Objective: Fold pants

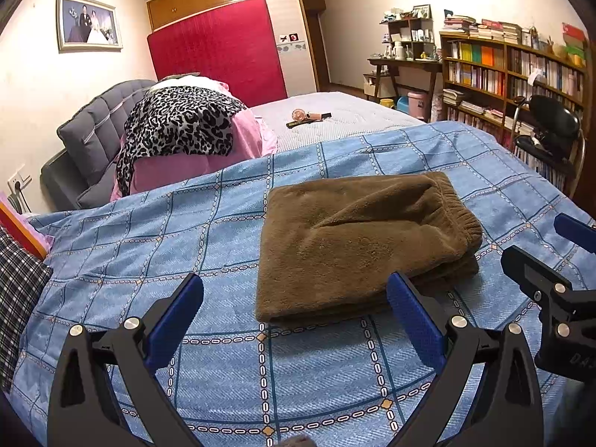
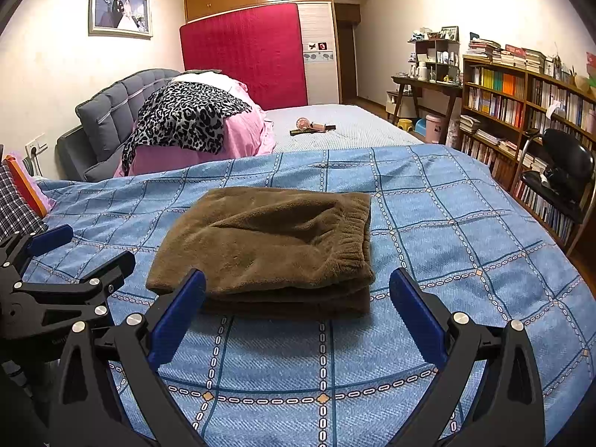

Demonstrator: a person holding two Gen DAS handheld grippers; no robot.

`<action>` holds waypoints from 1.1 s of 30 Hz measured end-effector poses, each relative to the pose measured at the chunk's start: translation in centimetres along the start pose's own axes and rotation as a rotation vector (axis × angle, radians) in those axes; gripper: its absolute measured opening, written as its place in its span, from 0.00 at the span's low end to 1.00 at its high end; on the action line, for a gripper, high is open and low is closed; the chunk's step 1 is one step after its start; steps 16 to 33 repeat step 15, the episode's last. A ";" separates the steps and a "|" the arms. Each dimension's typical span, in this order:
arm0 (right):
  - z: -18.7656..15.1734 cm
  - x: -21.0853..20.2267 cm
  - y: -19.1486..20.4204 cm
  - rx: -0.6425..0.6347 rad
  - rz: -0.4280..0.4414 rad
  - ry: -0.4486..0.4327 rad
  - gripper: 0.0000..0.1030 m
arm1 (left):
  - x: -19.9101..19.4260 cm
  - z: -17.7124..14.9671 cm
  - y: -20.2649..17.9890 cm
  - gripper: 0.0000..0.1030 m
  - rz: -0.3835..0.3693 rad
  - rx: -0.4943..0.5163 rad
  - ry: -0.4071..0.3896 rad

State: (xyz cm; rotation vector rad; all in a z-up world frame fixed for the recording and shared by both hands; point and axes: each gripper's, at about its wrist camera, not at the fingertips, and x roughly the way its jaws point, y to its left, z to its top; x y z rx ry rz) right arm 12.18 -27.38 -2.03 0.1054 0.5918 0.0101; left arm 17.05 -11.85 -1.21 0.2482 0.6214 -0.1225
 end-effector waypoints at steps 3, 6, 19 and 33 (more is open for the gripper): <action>0.0 0.2 -0.1 0.003 0.000 0.004 0.97 | 0.0 0.0 0.0 0.95 0.001 0.000 -0.002; -0.2 0.4 -0.2 0.003 -0.002 0.009 0.97 | 0.0 0.0 0.0 0.95 0.001 -0.007 0.004; -0.9 1.2 -0.6 0.019 -0.009 0.039 0.97 | 0.5 -0.3 0.7 0.95 -0.003 -0.035 0.044; -0.9 1.2 -0.6 0.019 -0.009 0.039 0.97 | 0.5 -0.3 0.7 0.95 -0.003 -0.035 0.044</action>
